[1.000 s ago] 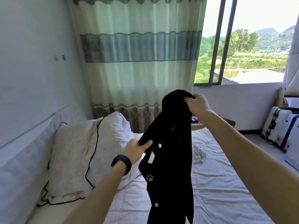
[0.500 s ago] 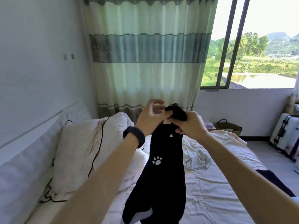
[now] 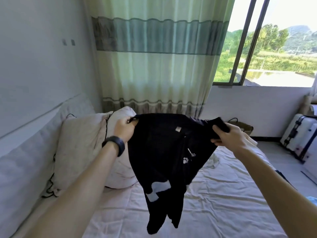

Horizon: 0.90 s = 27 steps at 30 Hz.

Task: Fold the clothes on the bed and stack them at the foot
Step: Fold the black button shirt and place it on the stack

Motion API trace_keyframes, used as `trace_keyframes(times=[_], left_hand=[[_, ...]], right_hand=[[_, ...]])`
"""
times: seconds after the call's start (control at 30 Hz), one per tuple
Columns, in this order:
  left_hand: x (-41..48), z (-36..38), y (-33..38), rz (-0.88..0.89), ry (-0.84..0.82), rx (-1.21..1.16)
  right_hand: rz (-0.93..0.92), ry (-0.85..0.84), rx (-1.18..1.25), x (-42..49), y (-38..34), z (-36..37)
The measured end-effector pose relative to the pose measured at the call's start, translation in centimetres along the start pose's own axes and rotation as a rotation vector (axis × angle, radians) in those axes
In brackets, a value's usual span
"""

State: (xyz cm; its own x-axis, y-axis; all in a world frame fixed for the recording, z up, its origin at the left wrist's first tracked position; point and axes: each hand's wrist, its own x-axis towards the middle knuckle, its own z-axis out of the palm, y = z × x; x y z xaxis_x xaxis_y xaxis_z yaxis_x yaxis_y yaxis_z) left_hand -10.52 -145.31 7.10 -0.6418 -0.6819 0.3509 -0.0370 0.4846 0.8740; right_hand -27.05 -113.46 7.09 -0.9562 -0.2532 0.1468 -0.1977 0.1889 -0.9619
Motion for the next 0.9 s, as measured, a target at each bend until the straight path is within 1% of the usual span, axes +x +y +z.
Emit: trace_keyframes(times=[0.03,0.07,0.1,0.2,0.23,0.3,0.37,0.4,0.43,0.47,0.5,0.57,0.6,0.7,0.77,0.83,0.9], left_hand=[[1.2,-0.6,0.5,0.052,-0.026,0.086],[1.8,-1.1,1.5,0.053,-0.063,0.137],[2.2,-1.3,2.1,0.051,-0.103,0.147],[3.0,-1.1,3.6,0.066,-0.127,0.184],[3.2,-1.0,4.2,0.049,-0.14,0.152],[2.9,-0.7,5.6,-0.078,-0.199,-0.031],[2.2,-0.2,6.9,-0.227,-0.272,-0.224],[1.7,0.0,7.5,-0.275,-0.316,-0.288],[1.3,0.3,8.0,-0.314,-0.367,-0.34],[0.9,0.6,8.5,-0.333,-0.424,-0.377],[0.6,0.9,8.8,-0.347,-0.471,-0.413],[0.3,1.4,9.2,-0.376,-0.506,-0.475],[0.2,1.5,9.2,-0.393,-0.511,-0.493],[-0.1,1.3,8.7,-0.397,-0.521,-0.458],[-0.2,0.4,8.0,-0.382,-0.504,-0.412],[-0.3,-0.6,7.5,-0.376,-0.485,-0.367],[-0.3,-1.4,7.4,-0.384,-0.447,-0.353]], right_hand=[[-0.005,0.003,-0.014,0.0,0.5,-0.4],[-0.024,0.011,-0.045,0.0,0.8,-0.6],[-0.046,0.018,-0.078,-0.1,0.8,-0.7],[-0.064,-0.002,-0.135,-0.2,0.4,-0.8],[-0.06,-0.029,-0.174,-0.2,0.3,-1.0],[-0.048,-0.094,-0.282,-0.2,0.1,-1.6],[-0.088,-0.179,-0.553,-0.4,0.1,-2.1],[-0.119,-0.193,-0.685,-0.5,0.1,-1.9],[-0.149,-0.183,-0.73,-0.6,0.3,-1.4],[-0.154,-0.186,-0.669,-0.8,0.7,-0.6],[-0.144,-0.197,-0.515,-1.3,1.1,0.5],[-0.121,-0.237,-0.214,-2.4,1.8,3.2],[-0.113,-0.271,-0.139,-3.1,2.3,4.6],[-0.063,-0.367,-0.05,-4.8,4.2,7.7],[0.01,-0.488,0.024,-6.0,4.9,8.8],[0.031,-0.593,0.058,-7.5,5.5,10.2],[0.016,-0.616,0.042,-9.0,6.1,12.0]])
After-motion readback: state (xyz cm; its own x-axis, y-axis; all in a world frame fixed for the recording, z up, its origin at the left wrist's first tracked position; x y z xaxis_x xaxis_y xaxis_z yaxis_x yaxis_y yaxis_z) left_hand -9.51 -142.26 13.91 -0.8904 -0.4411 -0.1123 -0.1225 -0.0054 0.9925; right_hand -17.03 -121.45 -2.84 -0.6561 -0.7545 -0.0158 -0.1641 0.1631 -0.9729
